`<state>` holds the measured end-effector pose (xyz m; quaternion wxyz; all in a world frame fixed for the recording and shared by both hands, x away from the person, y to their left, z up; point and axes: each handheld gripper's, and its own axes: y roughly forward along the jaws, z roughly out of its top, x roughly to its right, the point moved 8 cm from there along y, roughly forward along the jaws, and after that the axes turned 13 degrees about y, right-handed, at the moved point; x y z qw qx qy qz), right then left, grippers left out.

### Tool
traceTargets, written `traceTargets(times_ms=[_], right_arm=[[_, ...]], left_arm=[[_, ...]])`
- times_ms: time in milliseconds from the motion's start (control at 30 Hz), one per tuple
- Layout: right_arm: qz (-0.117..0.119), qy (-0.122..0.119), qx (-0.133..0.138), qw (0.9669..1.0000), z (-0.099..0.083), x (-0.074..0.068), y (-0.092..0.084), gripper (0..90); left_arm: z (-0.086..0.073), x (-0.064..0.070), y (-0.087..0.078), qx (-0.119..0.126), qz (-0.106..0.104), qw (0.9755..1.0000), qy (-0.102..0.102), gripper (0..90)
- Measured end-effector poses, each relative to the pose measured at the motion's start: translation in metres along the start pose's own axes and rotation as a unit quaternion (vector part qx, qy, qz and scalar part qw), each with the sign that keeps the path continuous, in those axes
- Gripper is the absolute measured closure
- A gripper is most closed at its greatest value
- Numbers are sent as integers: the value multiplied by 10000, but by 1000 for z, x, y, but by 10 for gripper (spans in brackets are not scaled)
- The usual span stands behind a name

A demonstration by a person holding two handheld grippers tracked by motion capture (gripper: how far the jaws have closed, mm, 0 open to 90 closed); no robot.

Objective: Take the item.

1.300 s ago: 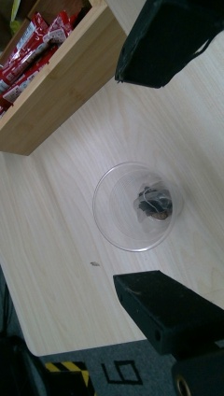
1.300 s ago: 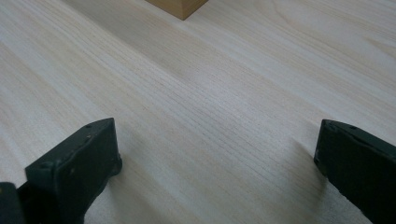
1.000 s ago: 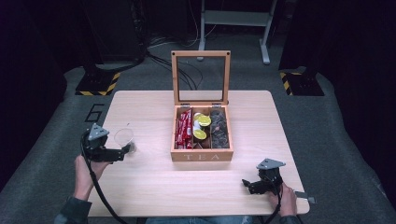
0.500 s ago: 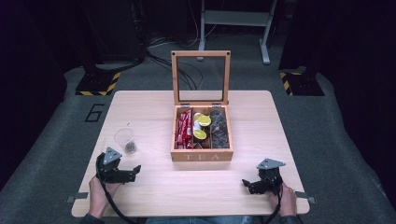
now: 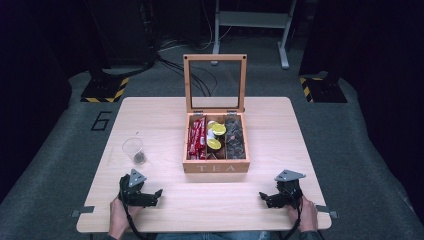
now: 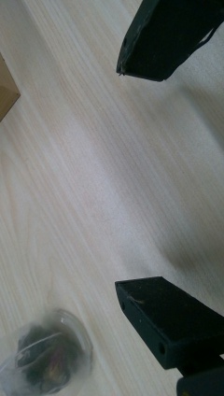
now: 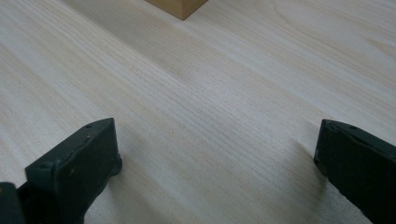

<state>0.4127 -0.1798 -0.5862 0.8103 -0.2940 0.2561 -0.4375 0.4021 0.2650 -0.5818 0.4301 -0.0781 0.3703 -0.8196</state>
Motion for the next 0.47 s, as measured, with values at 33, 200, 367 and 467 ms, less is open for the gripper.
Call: traceTargets(times_ms=[33,200,367,467], right_arm=[[-2,3,7,10000,0,0,0,0],[-6,-6,-2,10000,0,0,0,0],[-2,-6,-5,10000,0,0,0,0],[-1,-2,-7,10000,0,0,0,0]], left_arm=[[-1,0,1,-11,30,10000,11,0],[-2,0,4,-122,74,9999,-14,0],[-2,0,6,-133,-10,9998,-131,0],[-2,0,6,-143,-15,9998,-117,0]])
